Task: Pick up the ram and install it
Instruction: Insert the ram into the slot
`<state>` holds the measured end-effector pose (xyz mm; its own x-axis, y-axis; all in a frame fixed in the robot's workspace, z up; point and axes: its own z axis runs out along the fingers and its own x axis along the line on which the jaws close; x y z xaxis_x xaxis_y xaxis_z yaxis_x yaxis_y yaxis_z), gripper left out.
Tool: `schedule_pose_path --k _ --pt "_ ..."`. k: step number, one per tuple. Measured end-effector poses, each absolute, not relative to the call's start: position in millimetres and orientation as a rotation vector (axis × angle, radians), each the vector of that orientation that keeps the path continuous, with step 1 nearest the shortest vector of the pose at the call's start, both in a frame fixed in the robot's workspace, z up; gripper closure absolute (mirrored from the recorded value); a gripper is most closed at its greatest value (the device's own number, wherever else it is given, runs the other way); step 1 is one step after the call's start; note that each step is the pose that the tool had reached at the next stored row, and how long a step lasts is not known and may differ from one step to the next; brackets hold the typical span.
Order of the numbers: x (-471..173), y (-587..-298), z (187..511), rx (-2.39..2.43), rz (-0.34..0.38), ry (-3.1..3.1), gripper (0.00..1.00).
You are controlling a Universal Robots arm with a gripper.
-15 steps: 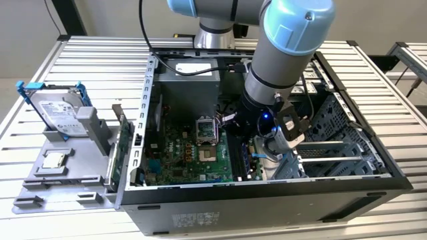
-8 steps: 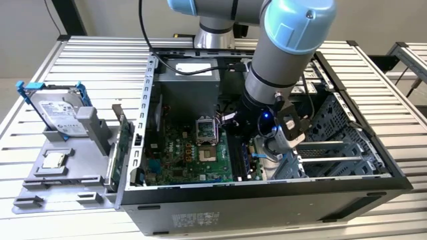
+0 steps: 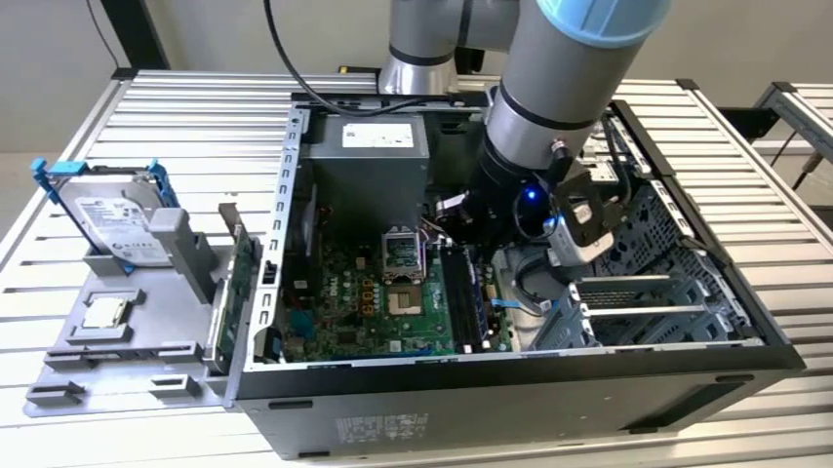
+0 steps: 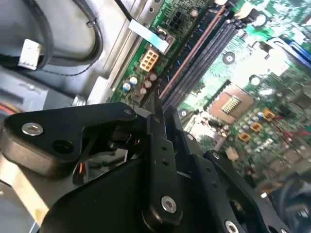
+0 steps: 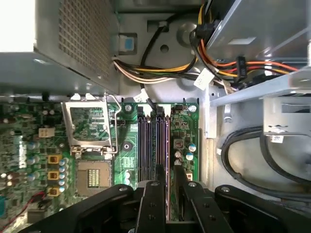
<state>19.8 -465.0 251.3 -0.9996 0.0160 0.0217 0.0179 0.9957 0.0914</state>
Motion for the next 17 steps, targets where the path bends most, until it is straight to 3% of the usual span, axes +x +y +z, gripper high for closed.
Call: schedule_pose_path --k 4,5,17 --pt "19.4 -464.8 252.1 -0.026 -0.143 -3.118 0.00" --pt "19.3 -464.8 252.1 -0.026 -0.143 -3.118 1.00" --pt "19.3 -464.8 252.2 -0.026 -0.143 -3.120 1.00"
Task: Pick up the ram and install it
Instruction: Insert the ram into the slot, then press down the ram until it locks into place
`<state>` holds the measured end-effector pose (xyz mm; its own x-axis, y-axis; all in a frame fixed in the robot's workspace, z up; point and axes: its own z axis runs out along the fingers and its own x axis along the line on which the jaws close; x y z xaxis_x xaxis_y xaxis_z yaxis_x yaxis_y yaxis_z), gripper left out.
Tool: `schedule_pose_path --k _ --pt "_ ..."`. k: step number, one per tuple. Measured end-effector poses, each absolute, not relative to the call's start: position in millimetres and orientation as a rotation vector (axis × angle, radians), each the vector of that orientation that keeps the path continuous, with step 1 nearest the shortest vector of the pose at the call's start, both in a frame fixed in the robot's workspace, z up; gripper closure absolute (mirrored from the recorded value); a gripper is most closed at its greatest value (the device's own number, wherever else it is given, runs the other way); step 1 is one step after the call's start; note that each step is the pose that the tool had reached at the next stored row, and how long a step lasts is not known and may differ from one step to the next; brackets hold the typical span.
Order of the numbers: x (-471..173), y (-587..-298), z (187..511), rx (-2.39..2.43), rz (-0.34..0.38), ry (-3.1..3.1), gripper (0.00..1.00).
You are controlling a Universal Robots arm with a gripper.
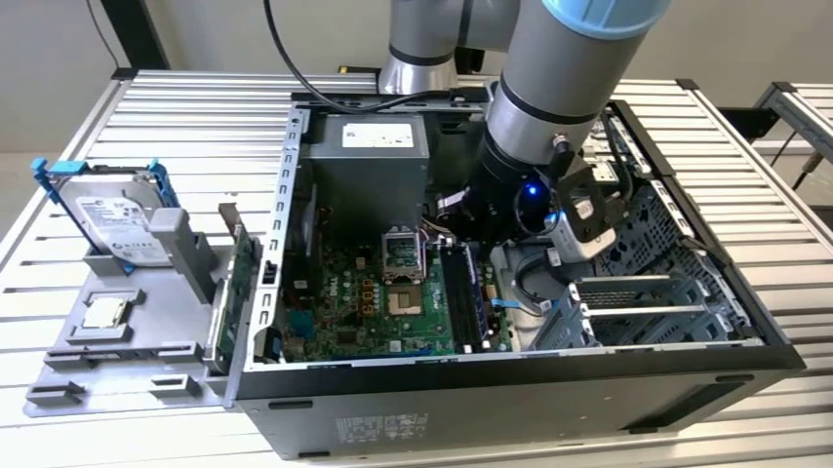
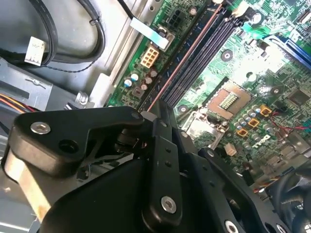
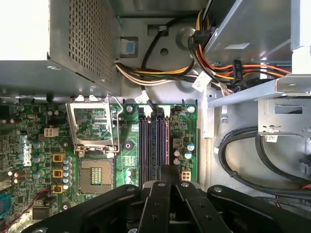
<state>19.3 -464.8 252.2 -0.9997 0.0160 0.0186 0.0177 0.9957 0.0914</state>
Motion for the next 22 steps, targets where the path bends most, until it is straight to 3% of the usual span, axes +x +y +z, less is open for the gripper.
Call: schedule_pose_path --k 7,13,22 --pt "19.3 -464.7 252.1 -0.026 -0.139 -3.122 1.00" --pt "18.9 -464.8 252.1 0.023 -0.008 -3.138 1.00" --pt "18.8 -464.7 252.1 0.252 0.000 -3.131 1.00"
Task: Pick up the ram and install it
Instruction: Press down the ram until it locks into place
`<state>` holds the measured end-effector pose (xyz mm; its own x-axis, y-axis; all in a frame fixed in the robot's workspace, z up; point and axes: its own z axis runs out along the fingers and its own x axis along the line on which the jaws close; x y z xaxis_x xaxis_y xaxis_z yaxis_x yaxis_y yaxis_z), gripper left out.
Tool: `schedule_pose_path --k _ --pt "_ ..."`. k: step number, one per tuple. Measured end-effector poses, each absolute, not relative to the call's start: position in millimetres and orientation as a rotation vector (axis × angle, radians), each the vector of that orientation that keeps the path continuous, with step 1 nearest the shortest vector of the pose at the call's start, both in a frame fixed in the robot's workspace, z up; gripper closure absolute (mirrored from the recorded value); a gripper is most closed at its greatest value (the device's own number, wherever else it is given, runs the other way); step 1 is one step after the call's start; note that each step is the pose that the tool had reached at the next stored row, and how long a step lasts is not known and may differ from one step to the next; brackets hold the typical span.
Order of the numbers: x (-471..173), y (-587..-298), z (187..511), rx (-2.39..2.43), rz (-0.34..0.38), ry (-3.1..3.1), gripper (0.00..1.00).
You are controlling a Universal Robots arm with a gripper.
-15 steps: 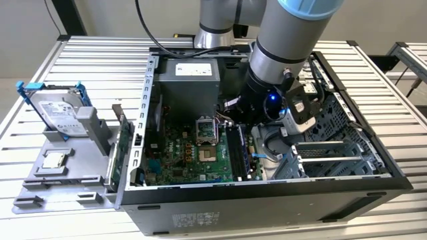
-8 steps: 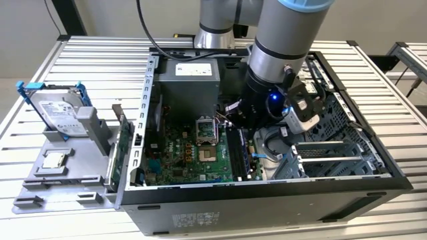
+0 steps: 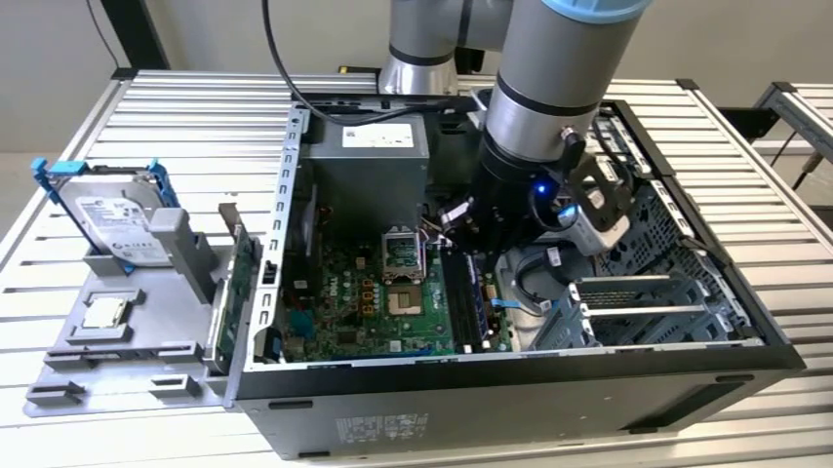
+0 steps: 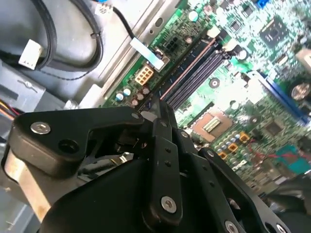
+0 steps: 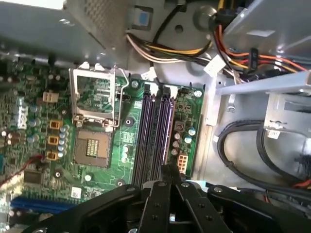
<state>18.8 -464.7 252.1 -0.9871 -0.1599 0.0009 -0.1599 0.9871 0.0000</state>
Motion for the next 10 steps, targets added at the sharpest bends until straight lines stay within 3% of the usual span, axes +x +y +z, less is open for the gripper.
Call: schedule_pose_path --k 10 --pt "18.8 -464.7 252.1 0.498 -0.037 -3.104 1.00"
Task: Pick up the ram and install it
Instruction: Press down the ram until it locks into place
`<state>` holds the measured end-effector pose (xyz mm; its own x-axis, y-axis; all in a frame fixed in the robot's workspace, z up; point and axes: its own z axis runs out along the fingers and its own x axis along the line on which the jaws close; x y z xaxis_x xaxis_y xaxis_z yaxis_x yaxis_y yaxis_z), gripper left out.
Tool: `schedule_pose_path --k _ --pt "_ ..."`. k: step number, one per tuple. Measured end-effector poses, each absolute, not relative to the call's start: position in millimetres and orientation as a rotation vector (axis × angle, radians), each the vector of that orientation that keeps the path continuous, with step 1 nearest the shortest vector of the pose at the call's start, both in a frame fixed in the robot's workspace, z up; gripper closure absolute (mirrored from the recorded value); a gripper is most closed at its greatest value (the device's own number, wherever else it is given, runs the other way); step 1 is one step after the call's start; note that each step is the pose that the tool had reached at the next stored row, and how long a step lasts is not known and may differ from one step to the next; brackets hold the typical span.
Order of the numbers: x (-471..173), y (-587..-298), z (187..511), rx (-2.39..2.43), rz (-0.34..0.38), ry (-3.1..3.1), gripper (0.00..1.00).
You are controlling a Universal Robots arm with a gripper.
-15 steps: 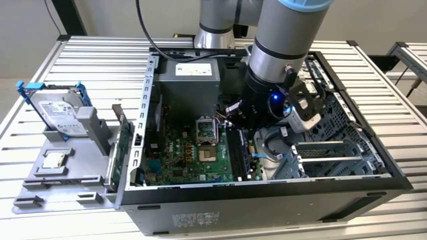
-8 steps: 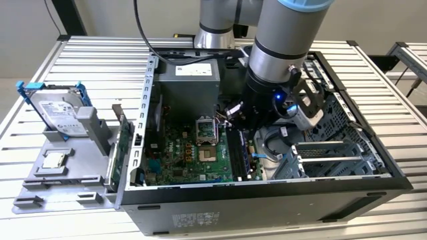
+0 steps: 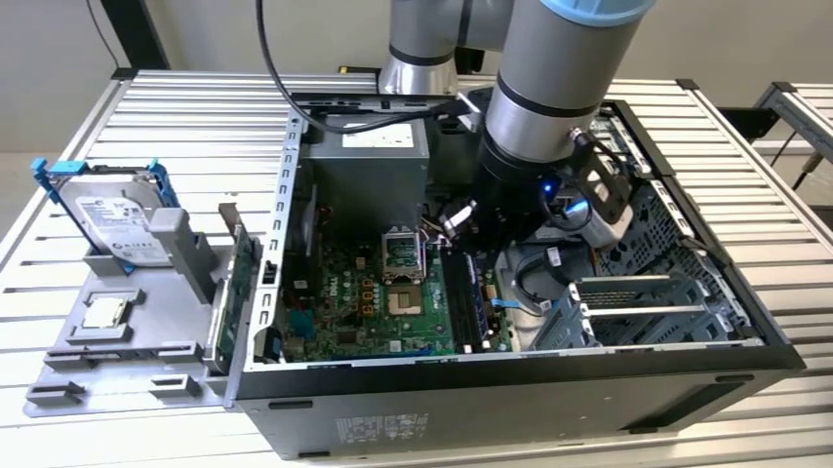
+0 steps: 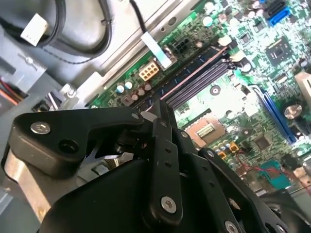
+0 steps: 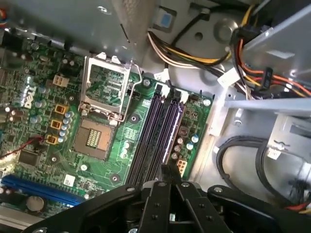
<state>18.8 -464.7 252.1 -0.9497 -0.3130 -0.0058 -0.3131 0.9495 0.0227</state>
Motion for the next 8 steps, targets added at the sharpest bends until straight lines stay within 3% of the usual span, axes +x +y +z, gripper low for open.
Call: schedule_pose_path --k 8 --pt "18.8 -464.7 251.5 -0.711 0.050 3.058 1.00"
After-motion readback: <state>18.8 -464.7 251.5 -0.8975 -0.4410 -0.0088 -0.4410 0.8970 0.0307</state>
